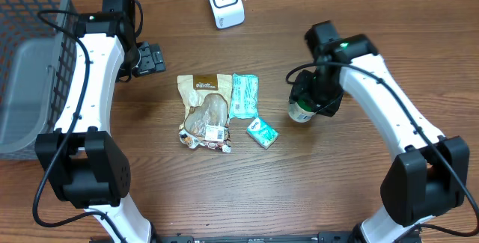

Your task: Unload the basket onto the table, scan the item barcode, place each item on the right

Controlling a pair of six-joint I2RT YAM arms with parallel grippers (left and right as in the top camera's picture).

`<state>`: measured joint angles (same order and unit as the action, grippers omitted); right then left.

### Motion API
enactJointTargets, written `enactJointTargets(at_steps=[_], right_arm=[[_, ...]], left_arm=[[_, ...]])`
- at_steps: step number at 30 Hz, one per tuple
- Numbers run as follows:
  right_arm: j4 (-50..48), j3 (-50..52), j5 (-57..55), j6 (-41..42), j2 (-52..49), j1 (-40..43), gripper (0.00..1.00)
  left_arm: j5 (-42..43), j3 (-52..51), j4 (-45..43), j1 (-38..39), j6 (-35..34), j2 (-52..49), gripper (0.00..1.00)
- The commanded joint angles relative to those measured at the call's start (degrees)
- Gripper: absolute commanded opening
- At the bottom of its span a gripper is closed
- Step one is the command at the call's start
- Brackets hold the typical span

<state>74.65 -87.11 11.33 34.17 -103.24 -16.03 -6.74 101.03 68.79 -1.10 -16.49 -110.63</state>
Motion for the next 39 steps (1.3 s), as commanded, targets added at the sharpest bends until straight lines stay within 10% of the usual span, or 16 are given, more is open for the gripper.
enactJointTargets(at_steps=[1,9,39], right_arm=[[1.86,-1.25,19.50,-4.79,1.01,0.74,0.37],[6.99,-1.25,37.90,-4.66,1.01,0.63,0.34],[10.54,-1.25,48.81,-4.02,1.01,0.63,0.24]], left_arm=[[-0.74,0.92,-0.07,0.39,0.22,0.85,0.99],[-0.72,0.92,-0.07,0.39,0.22,0.85,1.00],[-0.74,0.92,-0.07,0.44,0.22,0.85,1.00]])
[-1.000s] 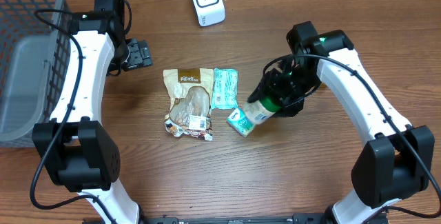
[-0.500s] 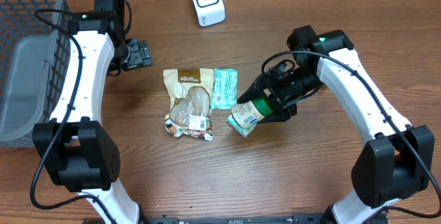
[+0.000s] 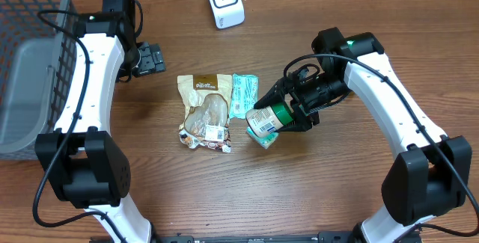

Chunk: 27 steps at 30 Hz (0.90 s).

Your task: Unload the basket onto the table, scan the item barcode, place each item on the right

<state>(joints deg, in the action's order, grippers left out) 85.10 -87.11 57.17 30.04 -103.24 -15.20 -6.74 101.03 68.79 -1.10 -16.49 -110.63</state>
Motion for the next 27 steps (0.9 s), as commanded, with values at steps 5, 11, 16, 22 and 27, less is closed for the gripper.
enactJointTargets(at_steps=[5,11,16,22,27], right_arm=[[0.11,-1.25,2.97,0.11,1.01,-0.20,0.22],[0.13,-1.25,2.97,0.11,1.01,-0.20,0.21],[0.11,-1.25,2.97,0.11,1.01,-0.20,0.21],[0.07,-1.25,2.93,0.11,1.01,-0.20,0.21],[-4.61,-1.25,-8.20,0.07,1.01,-0.20,0.22]], left_arm=[[-0.74,0.92,-0.07,0.42,0.22,0.85,1.00],[-0.74,0.92,-0.07,0.48,0.20,0.85,1.00],[-0.74,0.92,-0.04,0.48,0.22,0.85,1.00],[-0.74,0.92,-0.07,0.48,0.22,0.85,1.00],[-0.74,0.92,-0.07,0.48,0.22,0.85,1.00]])
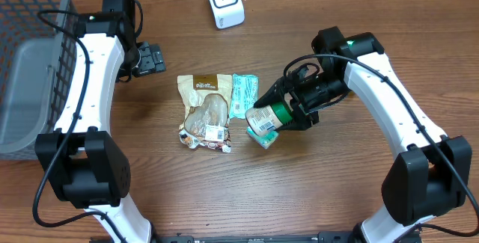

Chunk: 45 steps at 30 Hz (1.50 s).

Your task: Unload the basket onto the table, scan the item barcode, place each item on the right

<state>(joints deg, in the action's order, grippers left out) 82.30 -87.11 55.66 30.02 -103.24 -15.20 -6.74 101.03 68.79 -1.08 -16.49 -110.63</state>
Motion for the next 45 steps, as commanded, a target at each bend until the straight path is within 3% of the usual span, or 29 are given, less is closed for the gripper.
enactJointTargets(at_steps=[1,4,7,11,23,45], right_arm=[[-3.08,-1.25,-11.72,0.11,1.01,-0.20,0.22],[-5.88,-1.25,-23.89,0.11,1.01,-0.20,0.22],[-8.26,-1.25,-33.24,0.11,1.01,-0.20,0.32],[-10.05,-1.25,-38.75,0.11,1.01,-0.20,0.32],[-13.51,-1.25,-39.08,0.11,1.01,-0.15,0.32],[-15.47,-1.25,-30.10,0.11,1.01,-0.15,0.31]], left_arm=[[-0.74,0.92,-0.07,0.46,0.22,0.85,1.00],[-0.74,0.92,-0.07,0.46,0.20,0.85,1.00],[-0.74,0.92,-0.07,0.46,0.22,0.85,1.00],[-0.72,0.92,-0.07,0.39,0.20,0.85,0.99],[-0.74,0.92,-0.09,0.42,0.20,0.85,0.99],[-0.72,0.92,-0.07,0.42,0.20,0.85,1.00]])
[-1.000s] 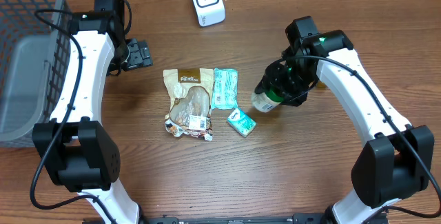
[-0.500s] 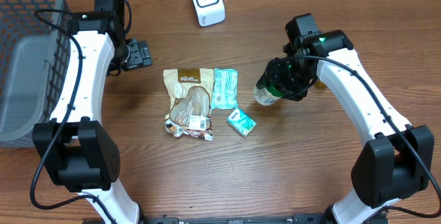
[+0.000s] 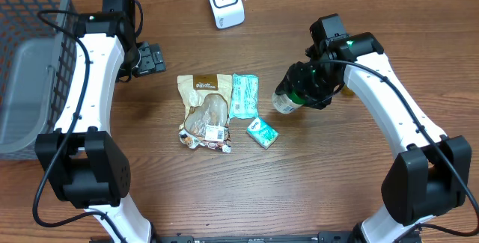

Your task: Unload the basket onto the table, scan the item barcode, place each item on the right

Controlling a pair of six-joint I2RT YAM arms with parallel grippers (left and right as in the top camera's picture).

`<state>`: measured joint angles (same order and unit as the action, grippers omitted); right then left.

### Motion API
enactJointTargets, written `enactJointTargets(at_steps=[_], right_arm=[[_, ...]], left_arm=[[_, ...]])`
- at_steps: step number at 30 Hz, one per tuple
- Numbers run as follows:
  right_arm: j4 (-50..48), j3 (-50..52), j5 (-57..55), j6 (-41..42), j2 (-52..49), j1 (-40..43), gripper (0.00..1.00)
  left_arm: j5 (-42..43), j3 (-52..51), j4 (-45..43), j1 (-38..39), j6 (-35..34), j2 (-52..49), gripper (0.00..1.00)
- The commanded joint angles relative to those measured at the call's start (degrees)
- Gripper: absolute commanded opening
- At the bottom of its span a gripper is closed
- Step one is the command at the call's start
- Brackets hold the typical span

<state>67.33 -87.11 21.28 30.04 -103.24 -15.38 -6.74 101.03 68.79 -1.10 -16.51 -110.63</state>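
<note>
In the overhead view my right gripper (image 3: 299, 92) is shut on a small green-and-white bottle (image 3: 289, 97), held tilted above the table right of the packets. The white barcode scanner (image 3: 224, 1) stands at the back centre, apart from the bottle. My left gripper (image 3: 153, 57) rests near the table at the left, beside the basket, with nothing seen in it; whether it is open or shut does not show.
A tan snack pouch (image 3: 205, 111), a teal packet (image 3: 244, 95) and a small teal box (image 3: 263, 133) lie in the middle of the wooden table. A grey wire basket (image 3: 34, 56) fills the far left edge.
My right gripper has moved up and to the right with the bottle, from over the small teal box to a spot right of the teal packet. The bottle is turned more end-on.
First my right gripper was down on the upright bottle at the right of the packets. Then it held the bottle lying sideways over the small teal box, and stayed there. Now the bottle is held further right and back. The left arm stayed still throughout.
</note>
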Motion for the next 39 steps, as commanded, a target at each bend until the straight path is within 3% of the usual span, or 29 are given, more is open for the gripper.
enactJointTargets(at_steps=[1,14,26,30,35,36,39], right_arm=[[-0.68,-1.27,5.31,0.09,1.01,0.02,0.31],[-2.58,-1.27,23.98,0.09,1.01,0.02,0.25],[-2.32,-1.25,49.77,0.13,1.01,0.02,0.33],[-4.42,-1.25,41.75,0.07,1.01,0.02,0.32],[-10.84,-1.25,15.74,-0.13,1.01,0.02,0.10],[-12.07,-1.25,11.96,-0.15,1.01,0.02,0.10],[-17.09,-1.73,12.11,-0.31,1.01,0.81,0.10]], left_arm=[[-0.74,0.92,-0.07,0.44,0.24,0.85,0.99],[-0.74,0.92,-0.07,0.44,0.24,0.85,1.00],[-0.74,0.92,-0.07,0.44,0.24,0.85,0.99],[-0.74,0.92,-0.07,0.44,0.24,0.85,0.99],[-0.74,0.92,-0.07,0.44,0.22,0.85,1.00],[-0.74,0.92,-0.07,0.44,0.24,0.85,1.00],[-0.74,0.92,-0.07,0.44,0.24,0.85,1.00]])
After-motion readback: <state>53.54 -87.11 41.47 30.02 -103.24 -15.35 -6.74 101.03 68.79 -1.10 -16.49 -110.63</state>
